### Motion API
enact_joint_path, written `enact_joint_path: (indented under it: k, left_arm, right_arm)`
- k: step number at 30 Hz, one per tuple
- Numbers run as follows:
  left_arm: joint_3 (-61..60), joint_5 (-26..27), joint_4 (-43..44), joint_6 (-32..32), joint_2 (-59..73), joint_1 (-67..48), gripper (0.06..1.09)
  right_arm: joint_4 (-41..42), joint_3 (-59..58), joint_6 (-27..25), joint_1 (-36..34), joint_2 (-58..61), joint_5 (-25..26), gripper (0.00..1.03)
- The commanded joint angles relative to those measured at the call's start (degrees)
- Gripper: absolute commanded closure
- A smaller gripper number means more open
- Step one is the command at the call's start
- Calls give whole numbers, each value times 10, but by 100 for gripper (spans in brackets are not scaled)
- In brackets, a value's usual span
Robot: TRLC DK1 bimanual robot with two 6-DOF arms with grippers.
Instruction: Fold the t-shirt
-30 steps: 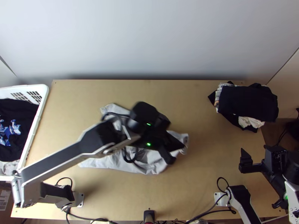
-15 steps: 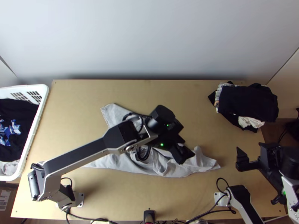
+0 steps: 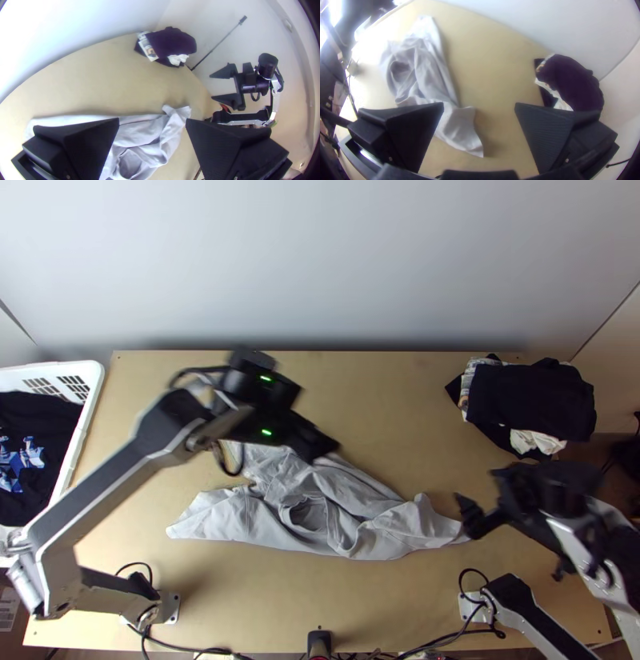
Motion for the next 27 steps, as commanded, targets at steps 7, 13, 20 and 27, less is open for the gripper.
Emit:
enact_joint_path:
  k: [7,13,20,27]
  left_arm:
    - [-161,-16,-14,16,-83,128,11]
    - [-208,-16,-17,19,-100,138,11]
    - [-222,-16,-21,18,-97,134,11]
    - [-222,-16,-38,21,-97,132,11]
  right_arm:
    - [161,-152,-47,122,124,-27,4]
    - [228,-210,-42,120,135,-56,4]
    - [278,-247,-68,126,169,-71,10]
    - [302,-262,-98,100,190,-72,10]
